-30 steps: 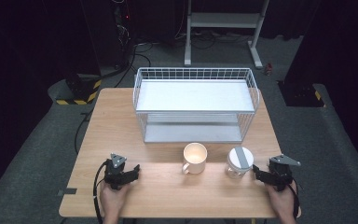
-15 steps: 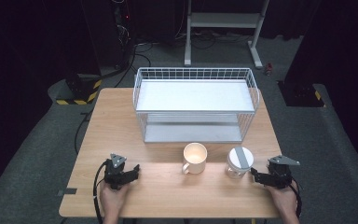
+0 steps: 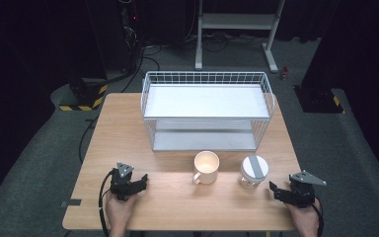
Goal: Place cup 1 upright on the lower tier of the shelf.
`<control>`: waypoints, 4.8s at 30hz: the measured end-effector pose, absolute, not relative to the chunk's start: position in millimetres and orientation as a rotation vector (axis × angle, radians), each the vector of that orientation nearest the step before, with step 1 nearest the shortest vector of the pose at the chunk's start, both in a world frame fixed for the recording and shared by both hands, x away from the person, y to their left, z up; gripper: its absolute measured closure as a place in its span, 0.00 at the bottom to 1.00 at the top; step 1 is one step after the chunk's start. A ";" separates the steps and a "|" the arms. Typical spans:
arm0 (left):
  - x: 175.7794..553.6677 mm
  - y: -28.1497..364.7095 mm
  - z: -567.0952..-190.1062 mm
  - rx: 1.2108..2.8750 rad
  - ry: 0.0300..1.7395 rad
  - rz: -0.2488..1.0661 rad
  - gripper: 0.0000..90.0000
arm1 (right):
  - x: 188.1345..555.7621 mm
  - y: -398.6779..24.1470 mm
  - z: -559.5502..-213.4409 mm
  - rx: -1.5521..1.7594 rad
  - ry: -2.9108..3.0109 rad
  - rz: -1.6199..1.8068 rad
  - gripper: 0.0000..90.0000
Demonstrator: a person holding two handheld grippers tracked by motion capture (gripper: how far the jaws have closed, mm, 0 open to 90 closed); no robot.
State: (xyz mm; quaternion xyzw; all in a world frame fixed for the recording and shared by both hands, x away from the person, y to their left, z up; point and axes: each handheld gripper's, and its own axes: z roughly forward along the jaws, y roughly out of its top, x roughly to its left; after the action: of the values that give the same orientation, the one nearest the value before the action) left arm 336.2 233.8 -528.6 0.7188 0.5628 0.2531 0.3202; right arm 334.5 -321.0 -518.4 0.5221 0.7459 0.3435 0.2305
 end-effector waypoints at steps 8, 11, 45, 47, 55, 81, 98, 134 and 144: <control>336.2 233.8 -528.6 1.889 1.479 0.665 0.27 | 321.6 -320.8 -519.1 1.429 2.046 0.971 0.18; 336.2 233.8 -528.6 1.889 1.479 0.665 0.27 | 318.8 -319.3 -518.9 1.415 2.052 0.974 0.18; 336.2 233.8 -528.6 1.889 1.480 0.666 0.27 | 300.5 -269.9 -512.5 1.255 2.120 1.110 0.14; 336.2 233.8 -528.6 1.889 1.480 0.666 0.27 | 302.1 -268.6 -512.4 1.252 2.121 1.109 0.14; 336.1 233.8 -528.6 1.889 1.481 0.664 0.27 | 315.3 -258.9 -509.2 1.224 2.131 1.101 0.12; 336.1 233.8 -528.6 1.889 1.481 0.664 0.27 | 339.0 -241.4 -505.6 1.183 2.118 1.110 0.13; 336.1 233.9 -528.6 1.889 1.482 0.664 0.27 | 348.3 -232.3 -503.0 1.150 2.093 1.118 0.20; 336.2 233.8 -528.6 1.889 1.481 0.666 0.27 | 420.1 -199.1 -480.5 1.188 2.089 1.141 0.20; 336.1 233.6 -528.6 1.889 1.482 0.667 0.27 | 440.5 -192.9 -479.4 1.257 2.063 1.156 0.20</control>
State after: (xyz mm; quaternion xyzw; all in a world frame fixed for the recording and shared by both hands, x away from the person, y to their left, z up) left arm 336.1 233.6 -528.6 0.7184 0.5636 0.2536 0.3192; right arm 440.5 -192.9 -479.4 0.4568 0.7498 0.4200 0.2295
